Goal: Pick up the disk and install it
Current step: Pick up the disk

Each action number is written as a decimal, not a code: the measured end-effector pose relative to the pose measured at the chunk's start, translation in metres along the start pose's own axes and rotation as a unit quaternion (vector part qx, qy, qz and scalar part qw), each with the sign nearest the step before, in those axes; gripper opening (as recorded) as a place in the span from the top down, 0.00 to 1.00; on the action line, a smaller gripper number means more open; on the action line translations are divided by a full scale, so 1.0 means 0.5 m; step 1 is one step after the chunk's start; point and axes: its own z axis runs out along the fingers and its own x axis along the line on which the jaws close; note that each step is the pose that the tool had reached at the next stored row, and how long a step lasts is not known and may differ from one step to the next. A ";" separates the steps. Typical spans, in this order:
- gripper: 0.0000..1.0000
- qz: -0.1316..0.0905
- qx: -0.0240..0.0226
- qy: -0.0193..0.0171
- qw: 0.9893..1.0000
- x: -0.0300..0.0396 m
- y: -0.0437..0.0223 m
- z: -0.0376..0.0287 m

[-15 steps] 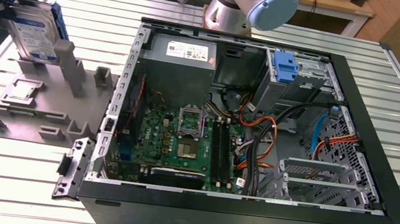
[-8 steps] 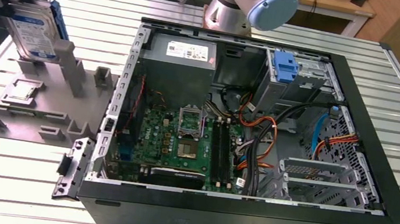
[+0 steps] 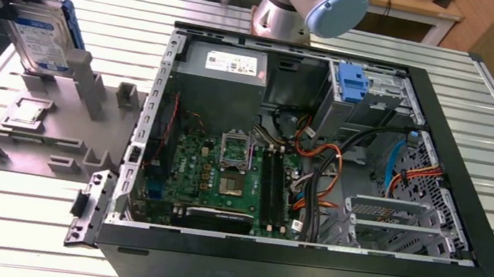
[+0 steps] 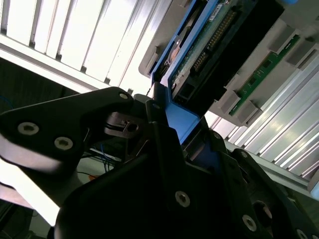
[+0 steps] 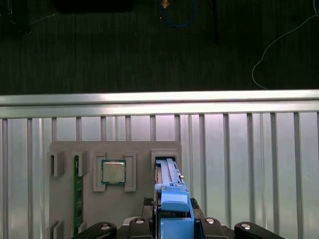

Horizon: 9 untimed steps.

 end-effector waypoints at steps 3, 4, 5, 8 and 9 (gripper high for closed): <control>0.63 0.000 0.000 0.000 1.000 0.000 0.000 -0.002; 0.63 0.000 0.000 0.000 1.000 0.000 0.000 -0.003; 0.63 0.000 0.000 0.000 1.000 0.000 0.000 -0.004; 0.63 0.000 0.000 0.000 1.000 0.000 0.000 -0.008; 0.63 0.000 0.000 0.000 1.000 0.000 0.000 -0.009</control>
